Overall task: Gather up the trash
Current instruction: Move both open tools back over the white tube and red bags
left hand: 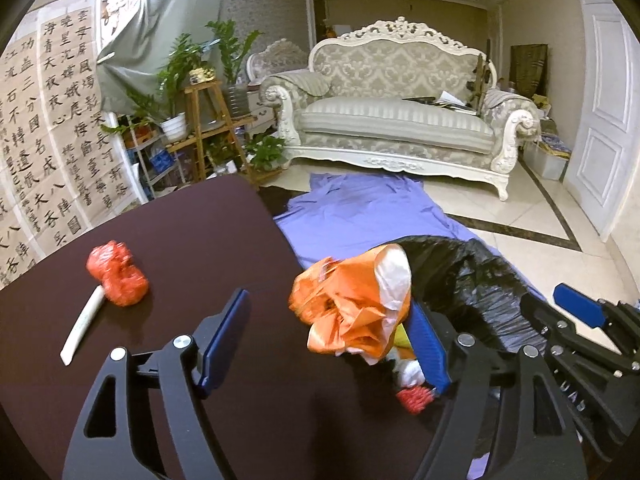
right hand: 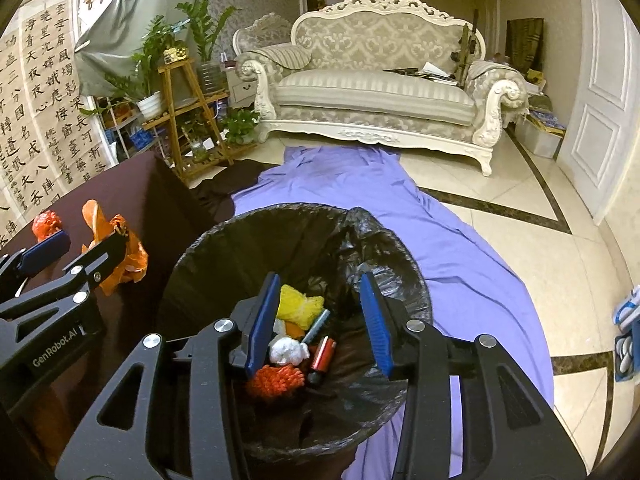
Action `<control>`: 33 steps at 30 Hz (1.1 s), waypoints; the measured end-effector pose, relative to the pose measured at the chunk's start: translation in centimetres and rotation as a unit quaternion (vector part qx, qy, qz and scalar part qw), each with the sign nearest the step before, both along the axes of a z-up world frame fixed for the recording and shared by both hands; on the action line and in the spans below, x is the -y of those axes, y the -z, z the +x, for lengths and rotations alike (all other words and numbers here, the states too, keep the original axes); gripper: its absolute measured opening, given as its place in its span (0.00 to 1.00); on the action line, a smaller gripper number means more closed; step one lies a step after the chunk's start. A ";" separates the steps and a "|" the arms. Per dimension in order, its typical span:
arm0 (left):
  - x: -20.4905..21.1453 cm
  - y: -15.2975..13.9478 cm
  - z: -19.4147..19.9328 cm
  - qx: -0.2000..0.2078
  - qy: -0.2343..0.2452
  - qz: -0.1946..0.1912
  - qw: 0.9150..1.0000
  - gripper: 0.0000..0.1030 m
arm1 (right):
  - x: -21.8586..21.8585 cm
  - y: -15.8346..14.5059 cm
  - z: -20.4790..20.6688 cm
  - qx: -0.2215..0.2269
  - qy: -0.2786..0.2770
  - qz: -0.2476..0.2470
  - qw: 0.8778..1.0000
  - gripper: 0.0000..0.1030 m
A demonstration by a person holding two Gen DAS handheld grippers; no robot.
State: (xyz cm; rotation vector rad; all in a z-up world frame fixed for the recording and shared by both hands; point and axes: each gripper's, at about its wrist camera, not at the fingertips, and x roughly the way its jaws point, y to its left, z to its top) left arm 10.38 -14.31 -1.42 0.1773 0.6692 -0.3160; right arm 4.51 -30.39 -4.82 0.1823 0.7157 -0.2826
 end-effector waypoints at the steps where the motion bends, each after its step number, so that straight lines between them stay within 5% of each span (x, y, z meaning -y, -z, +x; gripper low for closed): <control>1: -0.4 0.0 -0.1 -0.001 -0.005 0.001 1.000 0.71 | -0.4 0.0 0.0 0.000 -0.004 0.001 1.000 0.44; 17: -12.8 1.0 0.9 -0.037 -0.141 0.013 0.989 0.71 | -11.5 -0.8 2.2 -0.007 -0.126 0.000 0.992 0.46; 33: -17.7 1.4 3.4 -0.046 -0.181 0.030 0.982 0.72 | -15.1 -1.7 3.2 -0.017 -0.161 -0.011 0.987 0.47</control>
